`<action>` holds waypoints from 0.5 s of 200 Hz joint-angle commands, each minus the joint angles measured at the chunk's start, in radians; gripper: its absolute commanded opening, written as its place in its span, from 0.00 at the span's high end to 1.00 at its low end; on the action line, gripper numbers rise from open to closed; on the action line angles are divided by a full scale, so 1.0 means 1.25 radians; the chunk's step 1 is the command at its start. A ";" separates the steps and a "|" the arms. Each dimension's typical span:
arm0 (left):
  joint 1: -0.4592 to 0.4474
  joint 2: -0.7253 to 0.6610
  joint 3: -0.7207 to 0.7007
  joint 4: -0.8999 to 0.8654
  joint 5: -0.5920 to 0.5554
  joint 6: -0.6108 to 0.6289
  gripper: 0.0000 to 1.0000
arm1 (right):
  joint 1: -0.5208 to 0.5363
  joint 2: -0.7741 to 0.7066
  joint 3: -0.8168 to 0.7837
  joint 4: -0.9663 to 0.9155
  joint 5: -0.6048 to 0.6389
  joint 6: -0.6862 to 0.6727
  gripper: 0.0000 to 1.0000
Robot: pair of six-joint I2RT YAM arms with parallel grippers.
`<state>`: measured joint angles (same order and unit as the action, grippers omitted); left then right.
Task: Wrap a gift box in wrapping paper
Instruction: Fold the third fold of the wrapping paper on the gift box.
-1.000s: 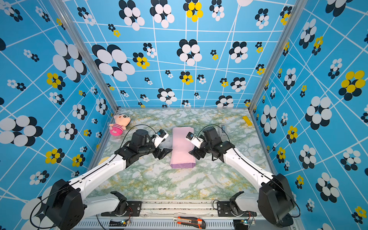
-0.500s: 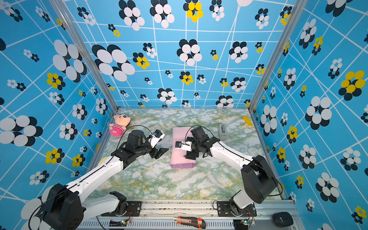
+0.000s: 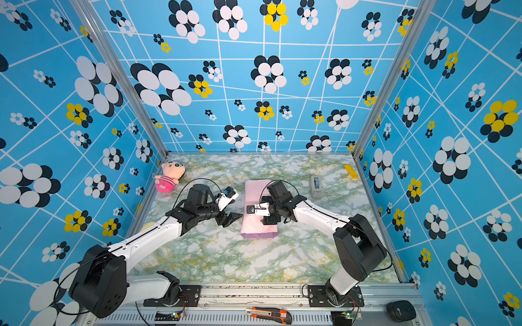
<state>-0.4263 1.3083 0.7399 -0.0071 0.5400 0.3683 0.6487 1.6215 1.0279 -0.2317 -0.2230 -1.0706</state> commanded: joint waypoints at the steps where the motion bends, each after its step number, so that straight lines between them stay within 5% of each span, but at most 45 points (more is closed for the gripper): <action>1: 0.004 0.011 0.022 0.002 0.032 0.052 0.19 | 0.012 0.025 -0.028 0.041 0.021 -0.048 0.27; 52: -0.001 0.052 0.044 -0.004 0.030 0.147 0.19 | 0.017 0.025 -0.083 0.131 0.035 -0.093 0.37; 100: -0.081 0.100 0.089 0.000 -0.028 0.267 0.19 | 0.017 -0.107 -0.130 0.167 -0.036 0.078 0.23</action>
<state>-0.4755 1.3987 0.7864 -0.0063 0.5369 0.5915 0.6655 1.6112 0.9012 -0.0475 -0.2008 -1.1164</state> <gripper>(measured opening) 0.807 0.746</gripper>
